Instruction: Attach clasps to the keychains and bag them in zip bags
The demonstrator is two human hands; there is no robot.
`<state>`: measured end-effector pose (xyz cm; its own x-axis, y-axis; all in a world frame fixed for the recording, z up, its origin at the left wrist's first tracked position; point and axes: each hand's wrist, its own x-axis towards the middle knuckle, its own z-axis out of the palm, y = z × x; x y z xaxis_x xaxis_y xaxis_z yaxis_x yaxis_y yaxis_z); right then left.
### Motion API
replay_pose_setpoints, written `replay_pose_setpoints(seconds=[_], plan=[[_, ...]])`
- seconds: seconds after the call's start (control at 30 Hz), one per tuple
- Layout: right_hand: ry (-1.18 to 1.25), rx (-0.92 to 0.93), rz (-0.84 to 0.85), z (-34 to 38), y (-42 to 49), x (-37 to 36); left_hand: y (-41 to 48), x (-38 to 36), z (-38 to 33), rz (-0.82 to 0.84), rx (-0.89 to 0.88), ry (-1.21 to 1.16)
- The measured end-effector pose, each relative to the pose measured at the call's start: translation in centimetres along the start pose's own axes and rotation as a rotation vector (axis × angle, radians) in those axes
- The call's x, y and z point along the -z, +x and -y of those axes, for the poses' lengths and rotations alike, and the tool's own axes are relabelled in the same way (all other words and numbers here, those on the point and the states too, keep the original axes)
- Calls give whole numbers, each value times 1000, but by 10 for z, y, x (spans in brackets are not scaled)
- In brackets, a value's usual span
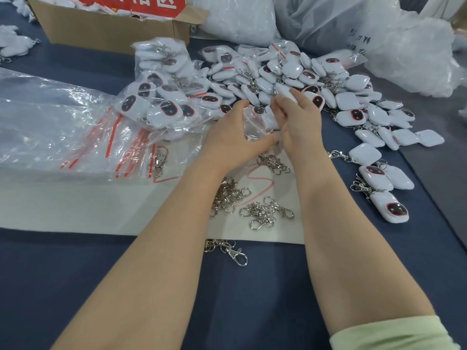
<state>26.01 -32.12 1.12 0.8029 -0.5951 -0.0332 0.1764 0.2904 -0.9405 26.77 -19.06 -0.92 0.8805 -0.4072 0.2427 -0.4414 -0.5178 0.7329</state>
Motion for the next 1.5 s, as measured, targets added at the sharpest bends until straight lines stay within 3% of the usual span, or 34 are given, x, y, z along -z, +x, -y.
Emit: replay_pose_setpoints(seconds=[0.23,0.5,0.63,0.77,0.97,1.13,1.33,1.5], plan=[[-212,53,21,-3,1,-2,0,0,1,-56,-5,-20],[69,-35,64,-4,1,-6,3,-2,3,-32,-12,-5],[2,-7,14,-4,3,-4,2,-2,3,-45,-16,-15],[-43,3,88,-6,3,-3,2,-3,5,-35,-14,-30],[123,-184,129,-2,2,-5,2,-3,4,-42,-24,-23],[94,-114,167,-4,2,-2,2,-2,4,-53,-25,-25],[-101,-27,268,-7,2,-1,3,-2,3,-46,0,-50],[-44,-35,251,-7,3,-3,3,-3,3,-48,-2,-54]])
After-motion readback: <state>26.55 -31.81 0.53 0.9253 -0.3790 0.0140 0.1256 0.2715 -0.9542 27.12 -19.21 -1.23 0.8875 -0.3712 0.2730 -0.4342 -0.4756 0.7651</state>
